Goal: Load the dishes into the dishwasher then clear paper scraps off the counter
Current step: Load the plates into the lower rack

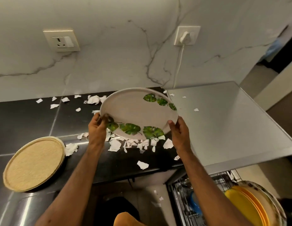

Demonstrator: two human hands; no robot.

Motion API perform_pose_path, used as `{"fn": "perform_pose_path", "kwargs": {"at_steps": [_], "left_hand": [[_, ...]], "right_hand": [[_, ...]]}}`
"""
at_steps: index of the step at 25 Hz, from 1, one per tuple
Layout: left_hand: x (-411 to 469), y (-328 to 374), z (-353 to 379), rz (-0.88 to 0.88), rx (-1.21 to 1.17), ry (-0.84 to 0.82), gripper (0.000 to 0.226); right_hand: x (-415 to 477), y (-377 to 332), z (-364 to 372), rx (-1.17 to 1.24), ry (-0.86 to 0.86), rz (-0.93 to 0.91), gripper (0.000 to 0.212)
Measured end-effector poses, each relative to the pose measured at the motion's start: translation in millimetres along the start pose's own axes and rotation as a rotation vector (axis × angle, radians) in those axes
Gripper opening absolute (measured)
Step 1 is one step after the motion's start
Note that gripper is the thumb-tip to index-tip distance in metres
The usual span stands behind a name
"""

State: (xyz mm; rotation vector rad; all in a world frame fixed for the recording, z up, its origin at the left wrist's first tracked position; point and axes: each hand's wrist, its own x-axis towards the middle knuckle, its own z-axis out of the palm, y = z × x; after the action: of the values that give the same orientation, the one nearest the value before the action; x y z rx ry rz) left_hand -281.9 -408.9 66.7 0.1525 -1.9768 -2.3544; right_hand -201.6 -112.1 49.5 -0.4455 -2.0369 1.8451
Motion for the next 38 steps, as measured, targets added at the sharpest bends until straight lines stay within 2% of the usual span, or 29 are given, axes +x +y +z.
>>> {"fn": "perform_pose_path", "kwargs": {"at_steps": [4, 10, 15, 19, 22, 27, 29, 34, 38], "left_hand": [[-7.6, 14.3, 38.2, 0.065, -0.048, -0.084, 0.016], [-44.1, 29.2, 113.7, 0.111, 0.026, -0.152, 0.01], [-95.0, 24.3, 203.8, 0.117, 0.177, -0.211, 0.012], [-149.5, 8.4, 276.9, 0.189, 0.384, -0.475, 0.014], [-197.2, -11.4, 329.7, 0.251, 0.502, -0.673, 0.012], [-270.4, -40.5, 403.0, 0.267, 0.508, -0.917, 0.013], [-286.7, -52.1, 422.9, 0.268, 0.583, -0.998, 0.015], [-317.6, -89.6, 474.7, 0.448, 0.968, -1.393, 0.028], [-337.9, -130.2, 519.5, 0.563, 1.253, -1.519, 0.032]], "right_hand": [[-5.1, 5.9, -34.1, -0.065, 0.072, -0.036, 0.025], [-25.4, 9.5, -98.8, 0.007, 0.197, -0.033, 0.035], [-58.9, 0.2, -192.2, 0.102, 0.297, -0.006, 0.026], [-101.5, -30.9, -283.2, 0.001, 0.339, -0.063, 0.029], [-136.1, -41.2, -351.6, -0.117, 0.299, 0.007, 0.024], [-182.0, -34.8, -444.2, -0.368, 0.274, 0.083, 0.018], [-202.1, -23.3, -468.2, -0.396, 0.32, 0.098, 0.016], [-229.6, 40.6, -490.5, -0.482, 0.373, 0.155, 0.03], [-238.3, 95.4, -496.1, -0.569, 0.445, 0.174, 0.028]]}}
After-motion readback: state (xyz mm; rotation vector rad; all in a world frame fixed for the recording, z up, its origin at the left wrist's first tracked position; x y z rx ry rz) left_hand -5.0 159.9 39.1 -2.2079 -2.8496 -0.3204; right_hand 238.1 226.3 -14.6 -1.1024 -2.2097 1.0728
